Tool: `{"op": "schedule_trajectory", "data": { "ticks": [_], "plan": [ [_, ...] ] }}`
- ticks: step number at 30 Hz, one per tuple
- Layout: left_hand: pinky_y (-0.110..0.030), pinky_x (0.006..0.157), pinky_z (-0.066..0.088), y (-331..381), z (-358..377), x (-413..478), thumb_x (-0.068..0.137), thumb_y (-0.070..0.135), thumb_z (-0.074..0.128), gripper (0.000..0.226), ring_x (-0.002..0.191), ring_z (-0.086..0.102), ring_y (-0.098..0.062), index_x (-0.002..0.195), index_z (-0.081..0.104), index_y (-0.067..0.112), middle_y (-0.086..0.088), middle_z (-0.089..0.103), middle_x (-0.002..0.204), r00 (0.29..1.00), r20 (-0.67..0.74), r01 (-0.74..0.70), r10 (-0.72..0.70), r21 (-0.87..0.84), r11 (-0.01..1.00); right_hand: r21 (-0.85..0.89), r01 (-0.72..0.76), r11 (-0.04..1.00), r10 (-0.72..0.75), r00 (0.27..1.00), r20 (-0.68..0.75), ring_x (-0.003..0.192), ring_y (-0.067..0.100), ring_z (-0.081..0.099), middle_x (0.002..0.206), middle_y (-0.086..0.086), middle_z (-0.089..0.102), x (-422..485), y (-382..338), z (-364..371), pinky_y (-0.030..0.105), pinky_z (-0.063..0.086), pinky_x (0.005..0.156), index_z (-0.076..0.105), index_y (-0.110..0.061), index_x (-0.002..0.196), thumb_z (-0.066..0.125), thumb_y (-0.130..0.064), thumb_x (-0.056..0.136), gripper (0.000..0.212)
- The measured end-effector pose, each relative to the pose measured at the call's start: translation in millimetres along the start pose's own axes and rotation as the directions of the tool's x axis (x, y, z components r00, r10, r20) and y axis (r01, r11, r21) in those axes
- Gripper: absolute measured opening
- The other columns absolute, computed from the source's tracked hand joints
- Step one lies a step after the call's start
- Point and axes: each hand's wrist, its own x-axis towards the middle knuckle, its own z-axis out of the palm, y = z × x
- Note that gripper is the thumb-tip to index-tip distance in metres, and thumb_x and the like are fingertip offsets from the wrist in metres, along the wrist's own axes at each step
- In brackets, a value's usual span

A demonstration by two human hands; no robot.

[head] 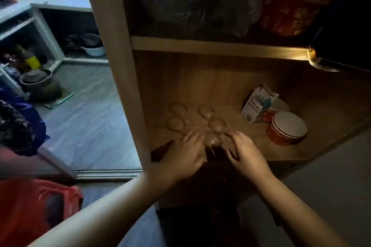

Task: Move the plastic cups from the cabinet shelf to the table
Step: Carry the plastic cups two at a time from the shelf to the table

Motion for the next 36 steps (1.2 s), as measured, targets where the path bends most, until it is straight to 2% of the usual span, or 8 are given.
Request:
{"op": "schedule_trajectory", "data": {
  "ticks": [3,8,14,20,24,29,32,36],
  "plan": [
    [-0.036,0.114,0.018,-1,11,10,0.09,0.032,0.048,0.062,0.139,0.018,-0.019,0.145,0.023,0.016,-0.005,0.025,0.152,0.998,-0.001,0.07,-0.07,-0.024,0.997,0.031,-0.016,0.999,0.016,1.0,0.012,0.123,0.018,0.044,0.129,0.004,0.053,11,12,11,0.033,0.038,0.104,0.048,-0.016,0.129,0.063,-0.022,0.084,0.047],
    [-0.034,0.11,0.022,-1,26,18,0.089,0.023,0.049,0.059,0.136,0.024,-0.021,0.143,0.027,0.013,-0.007,0.031,0.149,0.995,-0.046,0.095,-0.094,0.028,0.995,0.004,0.011,1.0,-0.011,0.998,0.06,0.115,0.021,0.049,0.12,0.004,0.057,22,21,24,0.038,0.042,0.098,0.051,-0.019,0.125,0.062,-0.02,0.084,0.042],
    [-0.035,0.105,0.029,-4,40,23,0.088,0.022,0.049,0.049,0.129,0.035,-0.023,0.135,0.039,0.013,-0.009,0.044,0.138,0.992,-0.064,0.114,-0.109,0.09,0.989,-0.055,0.065,0.996,-0.058,0.991,0.12,0.122,0.024,0.044,0.129,0.008,0.053,28,24,34,0.036,0.034,0.1,0.049,-0.013,0.128,0.063,-0.012,0.081,0.049],
    [-0.036,0.102,0.031,-1,39,30,0.085,0.007,0.053,0.049,0.125,0.038,-0.024,0.132,0.042,0.017,-0.007,0.049,0.132,0.993,-0.002,0.118,-0.119,0.172,0.978,-0.115,0.118,0.986,-0.096,0.978,0.184,0.125,0.023,0.04,0.133,0.007,0.05,34,26,42,0.035,0.033,0.102,0.049,-0.013,0.129,0.067,-0.005,0.076,0.057],
    [-0.035,0.101,0.032,1,34,34,0.084,0.005,0.054,0.041,0.121,0.043,-0.023,0.124,0.05,0.015,-0.006,0.053,0.127,0.992,0.007,0.126,-0.128,0.145,0.981,-0.137,0.134,0.981,-0.111,0.98,0.163,0.12,0.023,0.044,0.127,0.005,0.054,33,27,43,0.036,0.037,0.097,0.055,-0.015,0.122,0.068,-0.005,0.074,0.05],
    [-0.035,0.095,0.033,3,28,25,0.083,0.005,0.054,0.041,0.115,0.046,-0.024,0.123,0.05,0.016,-0.006,0.057,0.12,0.993,0.013,0.115,-0.118,0.128,0.985,-0.128,0.15,0.98,-0.135,0.984,0.121,0.109,0.02,0.05,0.115,0.001,0.061,24,25,38,0.033,0.038,0.089,0.062,-0.019,0.111,0.07,-0.008,0.074,0.04],
    [-0.033,0.09,0.035,7,16,11,0.087,0.006,0.049,0.038,0.111,0.047,-0.022,0.123,0.05,0.017,-0.004,0.058,0.119,0.994,-0.026,0.106,-0.105,0.087,0.991,-0.148,0.161,0.976,-0.144,0.983,0.116,0.109,0.021,0.051,0.113,0.001,0.061,17,22,31,0.035,0.041,0.089,0.062,-0.019,0.111,0.074,-0.008,0.07,0.044],
    [-0.032,0.085,0.036,6,1,-18,0.091,0.013,0.045,0.033,0.108,0.05,-0.022,0.122,0.052,0.02,-0.001,0.061,0.113,0.983,-0.163,0.09,-0.084,0.029,0.995,-0.128,0.197,0.972,-0.189,0.979,0.073,0.114,0.022,0.051,0.118,0.003,0.061,2,5,20,0.041,0.043,0.095,0.06,-0.017,0.115,0.078,-0.007,0.067,0.053]
  ]
}}
